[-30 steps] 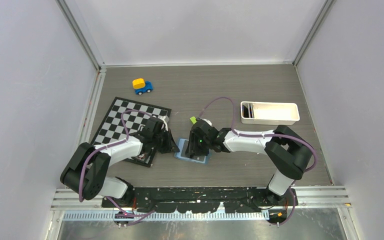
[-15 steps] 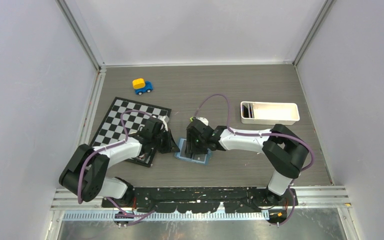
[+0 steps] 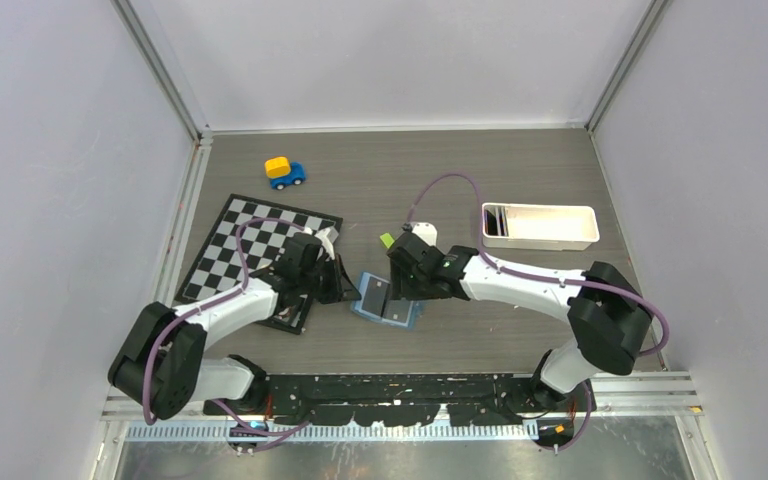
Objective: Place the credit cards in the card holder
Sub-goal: Insert the credit card into the card holder.
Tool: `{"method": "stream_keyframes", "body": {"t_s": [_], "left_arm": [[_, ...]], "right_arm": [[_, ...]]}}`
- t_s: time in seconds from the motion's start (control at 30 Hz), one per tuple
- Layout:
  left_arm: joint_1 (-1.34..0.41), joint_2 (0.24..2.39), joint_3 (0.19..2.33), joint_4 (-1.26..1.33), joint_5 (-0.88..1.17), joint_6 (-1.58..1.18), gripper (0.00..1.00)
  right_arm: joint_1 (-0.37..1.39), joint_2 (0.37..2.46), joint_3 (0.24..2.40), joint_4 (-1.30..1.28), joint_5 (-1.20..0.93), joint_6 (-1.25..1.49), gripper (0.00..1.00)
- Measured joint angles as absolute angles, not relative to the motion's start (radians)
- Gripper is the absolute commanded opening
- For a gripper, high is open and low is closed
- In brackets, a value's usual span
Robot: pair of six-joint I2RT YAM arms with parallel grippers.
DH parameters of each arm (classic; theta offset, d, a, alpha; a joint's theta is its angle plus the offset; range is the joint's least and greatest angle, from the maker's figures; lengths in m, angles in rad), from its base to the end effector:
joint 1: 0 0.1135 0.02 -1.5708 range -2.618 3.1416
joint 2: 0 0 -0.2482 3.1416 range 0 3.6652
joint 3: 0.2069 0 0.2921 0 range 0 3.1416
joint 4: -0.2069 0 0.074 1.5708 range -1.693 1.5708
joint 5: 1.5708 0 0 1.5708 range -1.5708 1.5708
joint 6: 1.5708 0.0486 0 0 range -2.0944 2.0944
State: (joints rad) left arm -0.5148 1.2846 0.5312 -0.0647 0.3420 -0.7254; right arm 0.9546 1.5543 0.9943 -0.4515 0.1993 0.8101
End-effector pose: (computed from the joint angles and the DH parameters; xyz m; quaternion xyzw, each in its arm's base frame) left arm 0.2369 -0.1527 0.1124 -0.0341 0.9179 -0.3393 0.2028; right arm 0.2127 0.2838 0.1576 -0.0416 0.9559 0.1513 0.2483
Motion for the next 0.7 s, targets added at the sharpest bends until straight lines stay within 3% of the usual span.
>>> {"method": "stream_keyframes", "body": {"t_s": [0.3,0.7], "left_arm": [[-0.515,1.280,0.531,-0.062,0.363,-0.725,0.00],[-0.515,1.281,0.525,-0.025,0.408,-0.726,0.00]], "right_arm": [[0.942,1.540,0.974,-0.543,0.249,0.801,0.56],[0.942,1.579,0.943,-0.538,0.233,0.839,0.23]]}}
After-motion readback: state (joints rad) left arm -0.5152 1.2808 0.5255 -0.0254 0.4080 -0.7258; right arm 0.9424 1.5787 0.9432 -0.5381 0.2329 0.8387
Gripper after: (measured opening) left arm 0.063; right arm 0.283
